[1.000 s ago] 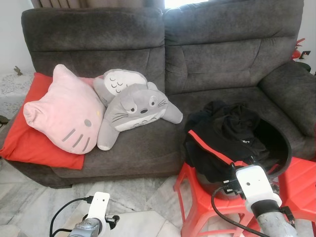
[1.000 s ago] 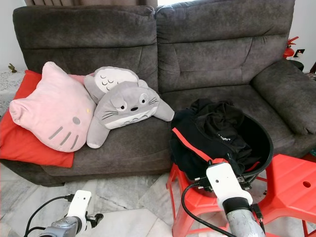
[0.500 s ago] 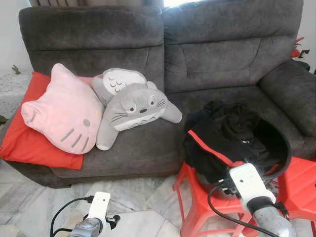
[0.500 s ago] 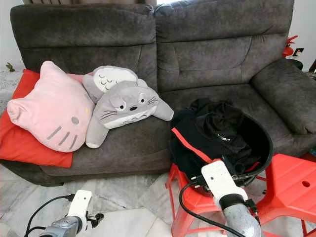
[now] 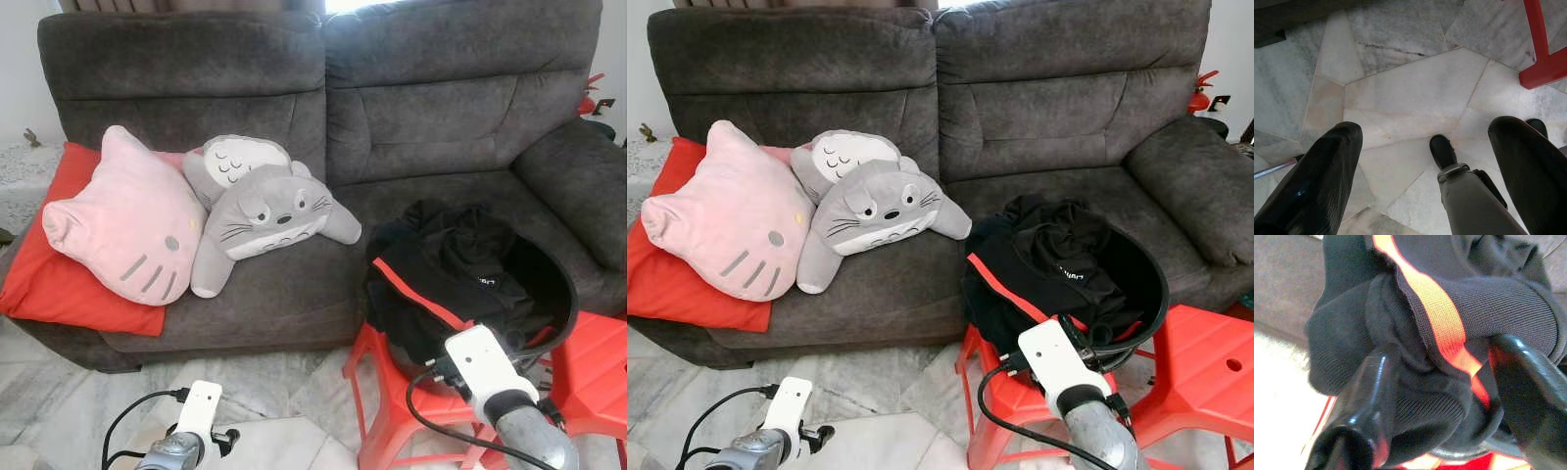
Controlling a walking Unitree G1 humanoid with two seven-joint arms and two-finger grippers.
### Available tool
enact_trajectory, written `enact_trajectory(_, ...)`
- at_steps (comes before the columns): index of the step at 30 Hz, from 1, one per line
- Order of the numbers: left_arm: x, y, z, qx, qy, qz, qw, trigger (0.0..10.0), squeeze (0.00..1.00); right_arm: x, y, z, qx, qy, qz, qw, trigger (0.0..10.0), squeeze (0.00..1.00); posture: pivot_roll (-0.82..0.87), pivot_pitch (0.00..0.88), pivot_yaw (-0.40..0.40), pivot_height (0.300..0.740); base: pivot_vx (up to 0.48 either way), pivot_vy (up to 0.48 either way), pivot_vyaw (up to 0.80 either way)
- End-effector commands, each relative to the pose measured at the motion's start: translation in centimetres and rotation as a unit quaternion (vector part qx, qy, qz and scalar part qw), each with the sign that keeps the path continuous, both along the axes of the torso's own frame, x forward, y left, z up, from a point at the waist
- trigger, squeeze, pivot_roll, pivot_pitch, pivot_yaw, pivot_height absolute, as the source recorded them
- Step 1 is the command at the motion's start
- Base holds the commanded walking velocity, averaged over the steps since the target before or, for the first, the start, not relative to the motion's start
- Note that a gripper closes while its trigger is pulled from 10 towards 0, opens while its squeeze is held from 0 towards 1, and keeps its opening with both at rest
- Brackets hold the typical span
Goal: Hang hanger
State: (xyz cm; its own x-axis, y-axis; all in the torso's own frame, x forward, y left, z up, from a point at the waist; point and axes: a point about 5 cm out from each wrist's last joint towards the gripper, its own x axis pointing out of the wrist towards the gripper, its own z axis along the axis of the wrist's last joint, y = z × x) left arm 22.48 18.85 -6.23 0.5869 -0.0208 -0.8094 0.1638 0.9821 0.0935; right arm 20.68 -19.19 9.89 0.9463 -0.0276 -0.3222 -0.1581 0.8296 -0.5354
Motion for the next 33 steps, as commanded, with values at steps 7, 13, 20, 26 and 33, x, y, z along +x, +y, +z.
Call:
enact_trajectory(7, -0.2, 0.2, -0.1, 0.005, 0.008, -0.001, 1.0, 10.0, 0.0, 0.5, -0.2, 0.7, -0.011, -0.018, -0.005, 1.0, 10.0, 0.98, -0.26, 0.0, 0.042, 0.74, 0.0, 0.0, 0.0)
enact_trajectory(13, -0.2, 0.2, -0.1, 0.005, 0.008, -0.001, 1.0, 10.0, 0.0, 1.0, -0.8, 1.7, -0.024, -0.051, -0.031, 0.998, 10.0, 0.0, -0.26, 0.0, 0.042, 0.74, 0.0, 0.0, 0.0)
enact_trajectory(20, -0.2, 0.2, -0.1, 0.004, 0.009, -0.002, 1.0, 10.0, 0.0, 1.2, -1.9, 2.6, -0.043, -0.081, -0.067, 0.994, 10.0, 0.0, -0.26, 0.0, 0.043, 0.74, 0.0, 0.0, 0.0)
enact_trajectory(26, -0.2, 0.2, -0.1, 0.003, 0.009, -0.002, 1.0, 10.0, 0.0, 1.2, -3.3, 3.9, -0.071, -0.127, -0.132, 0.98, 10.0, 0.0, -0.26, 0.0, 0.043, 0.74, 0.0, 0.0, 0.0)
enact_trajectory(33, -0.2, 0.2, -0.1, 0.003, 0.01, -0.004, 1.0, 10.0, 0.0, 0.4, -5.0, 2.4, -0.071, -0.083, -0.217, 0.97, 10.0, 0.0, -0.26, 0.0, 0.044, 0.74, 0.0, 0.0, 0.0)
